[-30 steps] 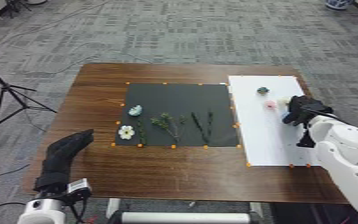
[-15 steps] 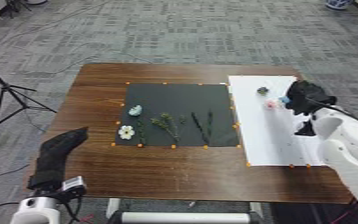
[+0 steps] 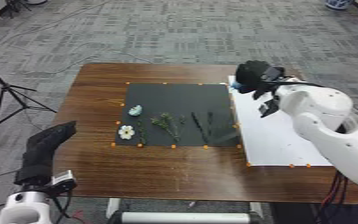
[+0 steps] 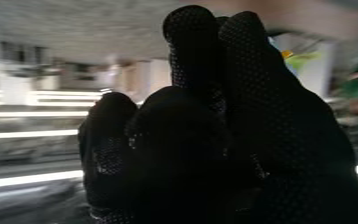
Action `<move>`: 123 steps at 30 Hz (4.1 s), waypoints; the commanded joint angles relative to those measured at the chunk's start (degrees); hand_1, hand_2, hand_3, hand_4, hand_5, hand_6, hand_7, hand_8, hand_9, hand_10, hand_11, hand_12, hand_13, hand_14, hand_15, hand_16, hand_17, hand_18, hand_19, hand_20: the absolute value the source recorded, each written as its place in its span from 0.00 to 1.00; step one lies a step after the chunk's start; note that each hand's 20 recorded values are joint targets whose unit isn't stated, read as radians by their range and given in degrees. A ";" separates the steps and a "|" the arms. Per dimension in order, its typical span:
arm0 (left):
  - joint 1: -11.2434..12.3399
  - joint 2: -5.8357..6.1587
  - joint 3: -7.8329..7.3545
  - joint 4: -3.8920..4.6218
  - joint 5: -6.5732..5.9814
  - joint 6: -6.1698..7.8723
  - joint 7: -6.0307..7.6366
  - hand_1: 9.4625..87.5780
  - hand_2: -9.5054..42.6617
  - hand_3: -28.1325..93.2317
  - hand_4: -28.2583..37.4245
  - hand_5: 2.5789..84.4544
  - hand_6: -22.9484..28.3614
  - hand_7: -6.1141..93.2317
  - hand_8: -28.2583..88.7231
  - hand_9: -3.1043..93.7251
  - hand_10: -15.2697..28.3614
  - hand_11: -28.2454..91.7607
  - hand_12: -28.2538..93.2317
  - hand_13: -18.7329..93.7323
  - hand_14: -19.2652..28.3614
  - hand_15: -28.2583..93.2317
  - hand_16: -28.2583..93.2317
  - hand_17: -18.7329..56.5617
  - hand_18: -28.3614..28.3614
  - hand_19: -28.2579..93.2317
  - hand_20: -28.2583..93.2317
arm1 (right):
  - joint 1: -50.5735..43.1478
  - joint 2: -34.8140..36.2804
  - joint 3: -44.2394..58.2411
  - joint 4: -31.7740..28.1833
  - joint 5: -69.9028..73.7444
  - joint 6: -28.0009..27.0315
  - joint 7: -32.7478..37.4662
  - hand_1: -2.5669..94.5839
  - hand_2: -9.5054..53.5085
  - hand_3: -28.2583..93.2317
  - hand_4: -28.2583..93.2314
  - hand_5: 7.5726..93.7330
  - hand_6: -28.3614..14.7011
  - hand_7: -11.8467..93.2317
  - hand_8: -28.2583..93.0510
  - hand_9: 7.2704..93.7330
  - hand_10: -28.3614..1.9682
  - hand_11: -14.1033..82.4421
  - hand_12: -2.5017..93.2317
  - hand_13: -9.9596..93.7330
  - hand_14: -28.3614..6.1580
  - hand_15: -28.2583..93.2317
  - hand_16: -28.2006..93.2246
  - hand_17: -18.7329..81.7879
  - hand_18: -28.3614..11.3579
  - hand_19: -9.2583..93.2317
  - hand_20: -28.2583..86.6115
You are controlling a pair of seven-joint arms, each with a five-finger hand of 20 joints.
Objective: Arrange flowers
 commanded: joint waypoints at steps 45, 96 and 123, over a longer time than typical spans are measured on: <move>-5.01 -0.32 4.82 1.42 -0.50 -2.39 0.00 0.12 0.29 0.78 0.00 0.64 0.42 0.23 0.15 0.55 0.68 0.40 0.31 0.49 0.75 0.38 0.23 0.28 0.73 0.34 0.36 | 4.51 -36.33 -7.58 19.90 -26.00 -5.08 -10.90 0.64 0.00 0.73 0.07 0.76 0.67 0.39 0.34 0.98 0.69 0.28 0.41 0.98 0.78 0.70 0.55 0.83 0.41 1.00 0.79; -3.21 -1.09 3.45 0.84 2.29 -4.55 -1.99 0.26 0.09 0.79 0.04 0.63 0.41 0.23 0.15 0.55 0.67 0.40 0.31 0.49 0.74 0.38 0.23 0.28 0.74 0.34 0.36 | 7.67 -12.16 -3.30 6.93 -14.61 -8.93 2.64 0.34 0.00 0.77 0.09 0.46 0.60 0.24 0.19 0.59 0.44 0.25 0.24 0.87 0.64 0.70 0.52 0.72 0.31 1.00 0.72; -0.65 -2.21 3.04 -0.26 3.59 -5.55 -2.31 0.28 0.06 0.76 0.05 0.61 0.40 0.24 0.15 0.54 0.65 0.40 0.31 0.49 0.73 0.37 0.23 0.28 0.74 0.34 0.36 | -9.68 -4.38 14.92 10.21 -12.05 -14.96 10.02 0.35 0.00 0.74 0.10 0.60 0.62 0.27 0.20 0.76 0.52 0.34 0.27 0.92 0.66 0.73 0.51 0.76 0.31 1.00 0.75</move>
